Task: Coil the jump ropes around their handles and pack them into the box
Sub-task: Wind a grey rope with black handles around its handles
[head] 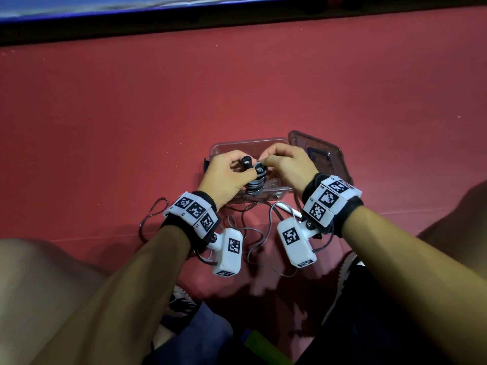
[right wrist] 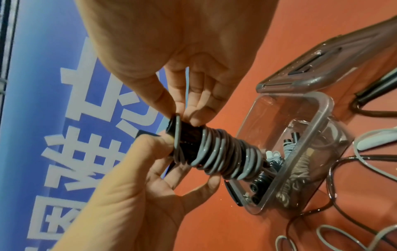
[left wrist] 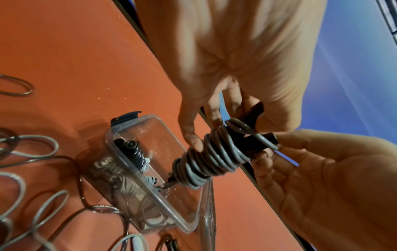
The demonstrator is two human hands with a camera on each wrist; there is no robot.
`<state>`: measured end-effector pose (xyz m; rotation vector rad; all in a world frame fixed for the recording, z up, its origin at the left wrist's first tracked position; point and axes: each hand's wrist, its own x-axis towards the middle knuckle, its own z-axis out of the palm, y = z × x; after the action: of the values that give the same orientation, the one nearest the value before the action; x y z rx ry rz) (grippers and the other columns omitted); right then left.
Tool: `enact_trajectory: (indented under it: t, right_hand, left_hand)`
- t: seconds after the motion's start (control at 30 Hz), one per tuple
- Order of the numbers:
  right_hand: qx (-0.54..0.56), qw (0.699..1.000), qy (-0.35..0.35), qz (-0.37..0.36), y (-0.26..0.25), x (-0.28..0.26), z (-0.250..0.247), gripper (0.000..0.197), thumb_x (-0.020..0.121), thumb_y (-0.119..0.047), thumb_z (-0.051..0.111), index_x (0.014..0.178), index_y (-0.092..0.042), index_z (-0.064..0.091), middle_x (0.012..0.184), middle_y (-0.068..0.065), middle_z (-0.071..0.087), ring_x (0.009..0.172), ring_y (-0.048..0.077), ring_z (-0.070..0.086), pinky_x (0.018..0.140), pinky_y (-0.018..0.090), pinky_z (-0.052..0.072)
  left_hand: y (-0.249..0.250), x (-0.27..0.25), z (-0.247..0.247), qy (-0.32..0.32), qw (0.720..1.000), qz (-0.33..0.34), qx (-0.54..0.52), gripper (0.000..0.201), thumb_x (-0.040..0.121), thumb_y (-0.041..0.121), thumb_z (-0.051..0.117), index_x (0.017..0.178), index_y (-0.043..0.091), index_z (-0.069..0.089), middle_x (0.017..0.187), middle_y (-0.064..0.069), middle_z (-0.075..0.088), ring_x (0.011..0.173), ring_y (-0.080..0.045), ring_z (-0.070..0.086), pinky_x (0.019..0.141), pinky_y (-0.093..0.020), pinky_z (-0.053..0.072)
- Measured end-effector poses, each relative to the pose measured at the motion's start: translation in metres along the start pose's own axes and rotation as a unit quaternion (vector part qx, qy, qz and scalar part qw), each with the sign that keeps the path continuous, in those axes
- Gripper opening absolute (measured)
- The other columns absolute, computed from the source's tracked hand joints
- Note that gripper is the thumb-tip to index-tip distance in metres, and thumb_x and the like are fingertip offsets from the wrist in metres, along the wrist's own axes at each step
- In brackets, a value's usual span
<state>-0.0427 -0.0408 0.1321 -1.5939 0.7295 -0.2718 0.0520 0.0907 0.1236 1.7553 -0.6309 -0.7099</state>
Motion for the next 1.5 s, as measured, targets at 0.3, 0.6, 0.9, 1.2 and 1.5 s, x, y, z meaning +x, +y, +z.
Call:
enact_trajectory:
  t: [0.3,0.6,0.9,1.2,1.5]
  right_hand:
    - [0.114,0.991,-0.062,0.045,0.003,0.002,-0.004,0.016,0.092,0.004,0.059,0.102,0.009,0.071,0.089,0.020,0.069,0.066,0.016,0.061,0.067,0.022,0.055]
    - [0.063,0.996,-0.046,0.036,0.008,0.003,0.003,0.019,0.095,0.010,0.052,0.097,0.008,0.070,0.064,0.005,0.063,0.051,0.007,0.054,0.053,0.016,0.049]
    - [-0.054,0.999,0.004,0.002,0.022,0.008,0.005,0.026,0.091,-0.002,0.061,0.074,-0.020,0.069,0.063,0.000,0.067,0.056,0.013,0.063,0.069,0.035,0.059]
    - [-0.065,0.998,-0.012,0.022,0.020,0.019,0.006,0.024,0.091,-0.009,0.060,0.072,-0.022,0.069,0.070,0.005,0.072,0.062,0.019,0.065,0.078,0.048,0.060]
    - [-0.077,0.994,-0.001,0.077,0.047,0.049,0.015,0.012,0.079,-0.016,0.060,0.077,-0.026,0.066,0.076,-0.004,0.071,0.072,0.021,0.065,0.086,0.051,0.058]
  left_hand:
    - [0.000,-0.003,-0.003,0.005,0.999,0.022,-0.032,0.018,0.079,0.006,0.072,0.083,0.021,0.062,0.083,-0.012,0.065,0.074,-0.024,0.059,0.068,-0.066,0.054]
    - [-0.011,-0.004,-0.001,0.000,0.999,-0.004,-0.032,0.019,0.087,0.004,0.072,0.088,0.021,0.065,0.083,-0.003,0.069,0.075,-0.020,0.064,0.068,-0.042,0.055]
    - [-0.017,0.000,-0.001,-0.012,0.999,-0.019,-0.042,0.019,0.086,0.000,0.073,0.096,0.016,0.069,0.090,-0.009,0.072,0.079,-0.020,0.067,0.071,-0.040,0.059]
    - [-0.016,0.007,-0.008,-0.039,0.995,-0.047,-0.081,0.025,0.088,-0.006,0.069,0.099,0.016,0.067,0.105,-0.010,0.073,0.092,-0.015,0.071,0.063,-0.024,0.061]
    - [-0.045,0.038,-0.002,0.017,0.989,-0.104,-0.107,0.021,0.091,0.000,0.068,0.103,0.017,0.064,0.100,-0.002,0.073,0.085,-0.011,0.070,0.074,-0.032,0.061]
